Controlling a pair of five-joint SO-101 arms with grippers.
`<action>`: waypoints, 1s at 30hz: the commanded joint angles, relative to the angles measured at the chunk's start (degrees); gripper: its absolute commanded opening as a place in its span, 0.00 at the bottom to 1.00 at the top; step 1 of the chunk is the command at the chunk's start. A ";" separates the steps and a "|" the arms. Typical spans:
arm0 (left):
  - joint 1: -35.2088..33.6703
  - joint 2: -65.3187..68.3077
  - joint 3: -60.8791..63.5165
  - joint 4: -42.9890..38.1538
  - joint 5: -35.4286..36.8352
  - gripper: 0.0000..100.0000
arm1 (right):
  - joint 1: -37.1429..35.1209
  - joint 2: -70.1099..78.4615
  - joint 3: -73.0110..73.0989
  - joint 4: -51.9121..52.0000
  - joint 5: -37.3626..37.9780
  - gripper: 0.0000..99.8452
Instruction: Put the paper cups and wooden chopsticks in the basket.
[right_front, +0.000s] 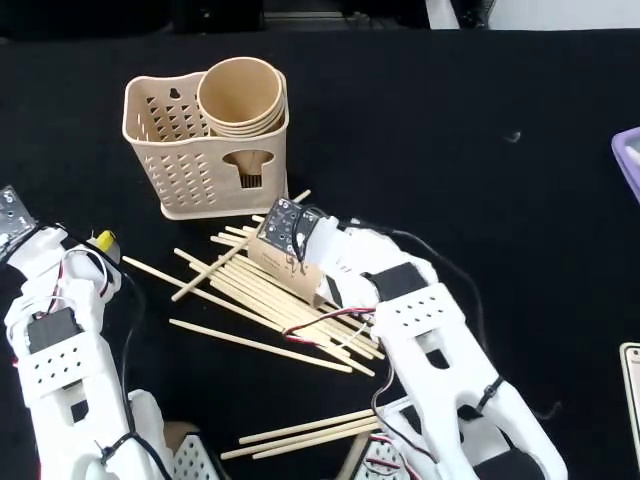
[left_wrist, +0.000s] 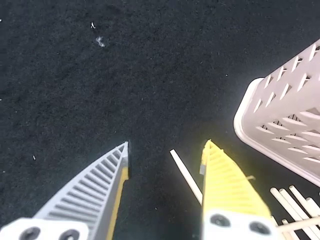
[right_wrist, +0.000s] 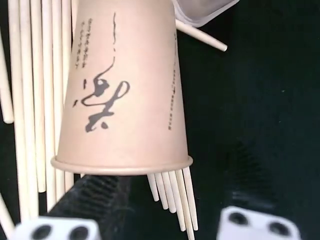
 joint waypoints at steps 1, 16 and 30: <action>-0.40 -1.14 -1.01 -0.53 0.53 0.24 | -0.62 -2.68 -0.57 -1.23 0.62 0.11; -0.40 -1.14 -1.01 -0.53 0.53 0.24 | 3.08 -33.19 -6.46 29.89 -5.71 0.01; -0.40 -1.14 -1.01 -0.53 0.53 0.24 | 23.21 -1.80 -23.60 36.48 -10.11 0.01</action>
